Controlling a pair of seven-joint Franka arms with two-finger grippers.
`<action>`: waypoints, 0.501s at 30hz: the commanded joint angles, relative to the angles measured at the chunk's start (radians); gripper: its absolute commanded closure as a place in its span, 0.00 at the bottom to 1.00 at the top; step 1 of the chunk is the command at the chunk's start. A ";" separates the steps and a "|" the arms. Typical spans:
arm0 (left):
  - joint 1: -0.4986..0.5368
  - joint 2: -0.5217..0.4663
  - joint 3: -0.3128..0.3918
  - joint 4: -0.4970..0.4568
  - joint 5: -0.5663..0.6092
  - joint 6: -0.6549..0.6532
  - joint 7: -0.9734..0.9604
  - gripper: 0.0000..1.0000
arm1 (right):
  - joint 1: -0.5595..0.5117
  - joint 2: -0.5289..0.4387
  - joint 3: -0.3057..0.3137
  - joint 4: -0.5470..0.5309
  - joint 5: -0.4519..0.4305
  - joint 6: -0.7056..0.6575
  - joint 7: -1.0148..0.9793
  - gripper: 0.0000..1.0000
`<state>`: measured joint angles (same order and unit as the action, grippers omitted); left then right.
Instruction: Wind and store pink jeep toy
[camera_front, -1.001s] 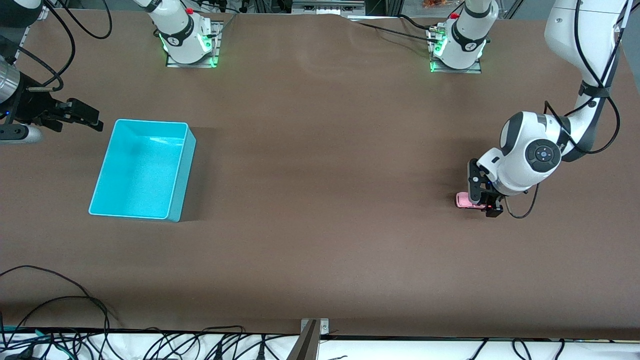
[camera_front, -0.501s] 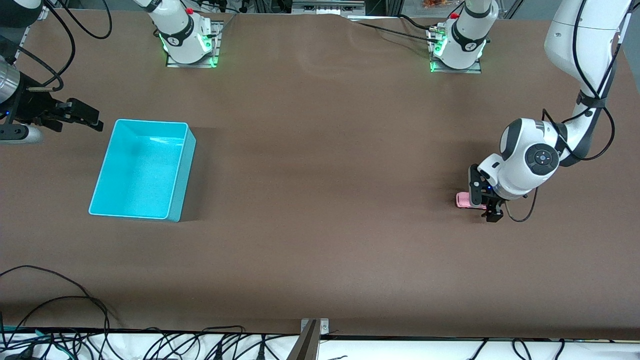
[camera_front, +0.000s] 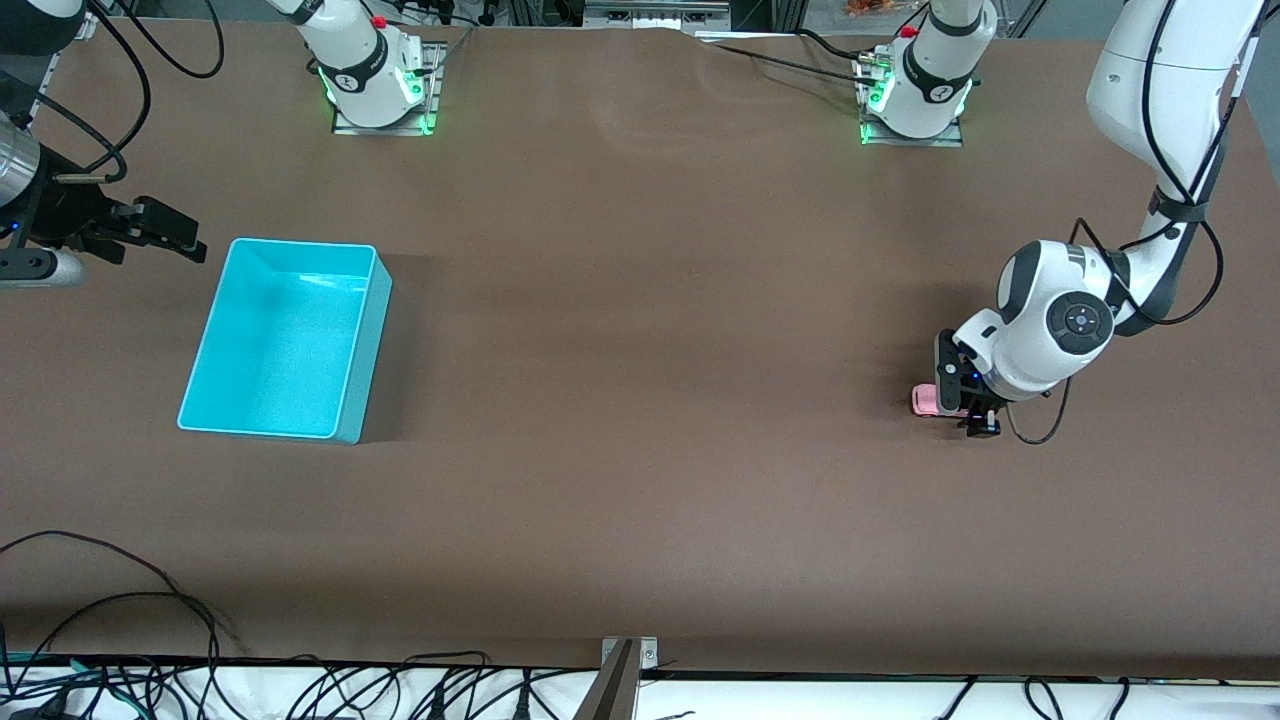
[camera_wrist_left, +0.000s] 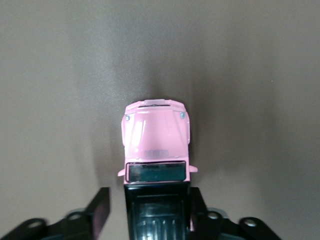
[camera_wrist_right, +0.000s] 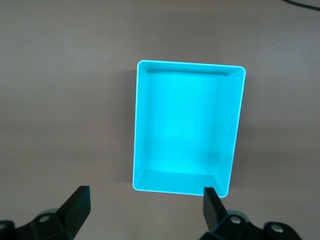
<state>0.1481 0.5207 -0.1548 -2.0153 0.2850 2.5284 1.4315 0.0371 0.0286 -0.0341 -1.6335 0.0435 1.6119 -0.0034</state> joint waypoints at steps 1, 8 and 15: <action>0.007 0.009 -0.005 0.013 0.033 0.004 0.007 0.85 | -0.003 0.002 -0.001 0.020 0.012 -0.020 0.002 0.00; 0.008 0.010 -0.005 0.013 0.031 0.000 0.004 0.91 | -0.003 0.002 -0.001 0.020 0.012 -0.020 0.002 0.00; 0.015 0.012 -0.003 0.013 0.028 -0.003 0.000 0.93 | -0.003 0.002 -0.001 0.020 0.012 -0.020 0.002 0.00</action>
<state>0.1491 0.5210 -0.1543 -2.0152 0.2850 2.5284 1.4326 0.0371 0.0286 -0.0341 -1.6335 0.0435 1.6119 -0.0034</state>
